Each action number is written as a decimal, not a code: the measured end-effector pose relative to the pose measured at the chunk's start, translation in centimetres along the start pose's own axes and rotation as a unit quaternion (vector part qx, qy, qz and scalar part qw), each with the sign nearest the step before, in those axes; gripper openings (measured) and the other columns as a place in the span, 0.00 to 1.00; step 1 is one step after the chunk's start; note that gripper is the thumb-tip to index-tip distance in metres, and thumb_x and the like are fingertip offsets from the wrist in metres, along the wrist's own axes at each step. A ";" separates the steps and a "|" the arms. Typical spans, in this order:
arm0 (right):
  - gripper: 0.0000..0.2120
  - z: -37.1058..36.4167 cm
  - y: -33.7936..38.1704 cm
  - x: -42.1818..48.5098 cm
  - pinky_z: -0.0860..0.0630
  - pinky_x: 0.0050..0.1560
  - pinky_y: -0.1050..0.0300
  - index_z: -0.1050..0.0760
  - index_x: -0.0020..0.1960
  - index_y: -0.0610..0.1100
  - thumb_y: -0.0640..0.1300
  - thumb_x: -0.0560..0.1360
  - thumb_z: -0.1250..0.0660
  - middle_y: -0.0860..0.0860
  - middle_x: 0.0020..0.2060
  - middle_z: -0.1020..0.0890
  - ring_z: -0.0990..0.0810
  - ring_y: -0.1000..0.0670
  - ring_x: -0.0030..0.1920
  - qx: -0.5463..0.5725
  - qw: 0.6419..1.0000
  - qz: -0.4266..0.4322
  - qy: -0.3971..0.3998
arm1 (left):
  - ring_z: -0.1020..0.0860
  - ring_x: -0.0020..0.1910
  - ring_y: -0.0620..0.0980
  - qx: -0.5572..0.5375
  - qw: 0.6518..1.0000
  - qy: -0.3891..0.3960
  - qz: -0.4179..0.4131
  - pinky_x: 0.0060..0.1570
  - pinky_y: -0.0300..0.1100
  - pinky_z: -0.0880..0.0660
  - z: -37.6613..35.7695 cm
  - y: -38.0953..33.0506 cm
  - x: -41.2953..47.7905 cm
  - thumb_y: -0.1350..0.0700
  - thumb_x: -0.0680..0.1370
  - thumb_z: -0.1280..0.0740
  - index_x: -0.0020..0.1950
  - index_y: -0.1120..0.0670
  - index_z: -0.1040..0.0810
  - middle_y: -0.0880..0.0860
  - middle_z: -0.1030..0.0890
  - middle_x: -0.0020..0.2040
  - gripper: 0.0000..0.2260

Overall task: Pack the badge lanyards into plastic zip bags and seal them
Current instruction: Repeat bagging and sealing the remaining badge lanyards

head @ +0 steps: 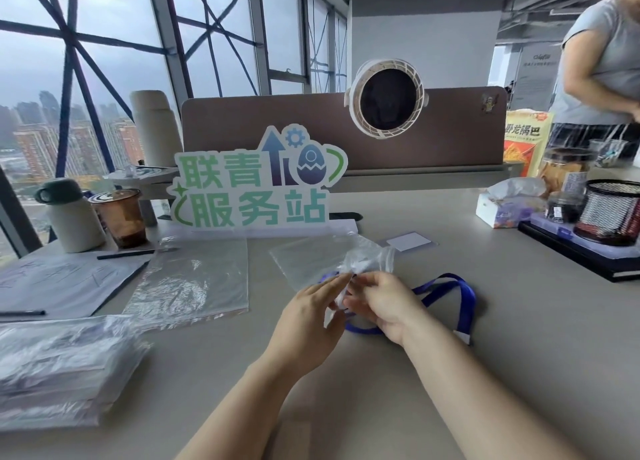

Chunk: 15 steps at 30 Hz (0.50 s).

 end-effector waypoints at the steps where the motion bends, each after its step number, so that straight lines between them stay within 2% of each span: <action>1: 0.03 -0.3 0.0 -0.1 0.19 0.40 0.62 0.23 0.47 0.41 0.35 0.75 0.34 0.47 0.39 0.18 0.18 0.51 0.38 -0.014 1.000 -0.002 0.019 | 0.29 0.45 0.34 -0.002 1.000 -0.009 0.007 0.49 0.22 0.37 0.2 0.3 0.1 0.61 0.75 0.35 0.70 0.45 0.32 0.43 0.22 0.58 0.25; 4: 0.07 0.4 0.8 -0.1 0.19 0.42 0.63 0.22 0.47 0.40 0.32 0.77 0.37 0.43 0.43 0.16 0.16 0.50 0.42 -0.078 0.996 0.029 0.026 | 0.26 0.48 0.40 0.000 0.998 -0.055 0.028 0.52 0.28 0.32 1.3 1.1 0.1 0.64 0.75 0.37 0.65 0.47 0.25 0.41 0.22 0.58 0.21; 6: 0.10 1.7 2.2 -0.3 0.20 0.42 0.62 0.21 0.44 0.43 0.32 0.76 0.37 0.44 0.42 0.16 0.16 0.51 0.41 -0.161 0.982 0.099 -0.010 | 0.22 0.51 0.45 0.005 0.996 -0.084 0.029 0.53 0.36 0.26 2.0 1.8 0.1 0.66 0.75 0.37 0.56 0.49 0.19 0.44 0.20 0.57 0.16; 7: 0.10 2.4 3.1 -0.5 0.21 0.43 0.60 0.21 0.44 0.45 0.33 0.76 0.36 0.47 0.41 0.16 0.17 0.52 0.40 -0.227 0.962 0.148 -0.039 | 0.21 0.51 0.47 0.011 0.995 -0.095 0.031 0.53 0.41 0.24 2.3 2.2 0.1 0.66 0.75 0.36 0.52 0.50 0.17 0.45 0.19 0.55 0.15; 10: 0.09 3.1 5.3 -1.3 0.25 0.48 0.56 0.18 0.49 0.48 0.38 0.76 0.35 0.55 0.43 0.20 0.23 0.52 0.46 -0.448 0.845 0.274 -0.104 | 0.21 0.53 0.47 0.036 0.994 -0.095 0.046 0.54 0.44 0.24 2.9 3.3 0.0 0.65 0.76 0.36 0.50 0.51 0.16 0.46 0.18 0.53 0.12; 12: 0.13 2.9 6.2 -1.7 0.28 0.49 0.54 0.18 0.51 0.48 0.34 0.75 0.37 0.52 0.45 0.23 0.27 0.48 0.51 -0.541 0.760 0.337 -0.122 | 0.23 0.56 0.47 0.044 0.994 -0.077 0.058 0.57 0.41 0.27 3.0 3.6 -0.3 0.61 0.76 0.34 0.54 0.50 0.18 0.45 0.20 0.55 0.11; 15: 0.21 2.5 7.4 -1.5 0.32 0.44 0.54 0.17 0.49 0.49 0.26 0.68 0.36 0.48 0.44 0.25 0.27 0.43 0.47 -0.630 0.657 0.391 -0.137 | 0.27 0.61 0.46 0.056 0.995 -0.033 0.073 0.61 0.36 0.32 2.7 3.9 -0.5 0.57 0.74 0.31 0.60 0.49 0.21 0.45 0.23 0.60 0.15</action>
Point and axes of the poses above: each hand's wrist, its own x-axis towards the middle knuckle, its own z-axis out of the back of the hand, y = z × x, the point moved 8 cm from there along x, towards the middle knuckle
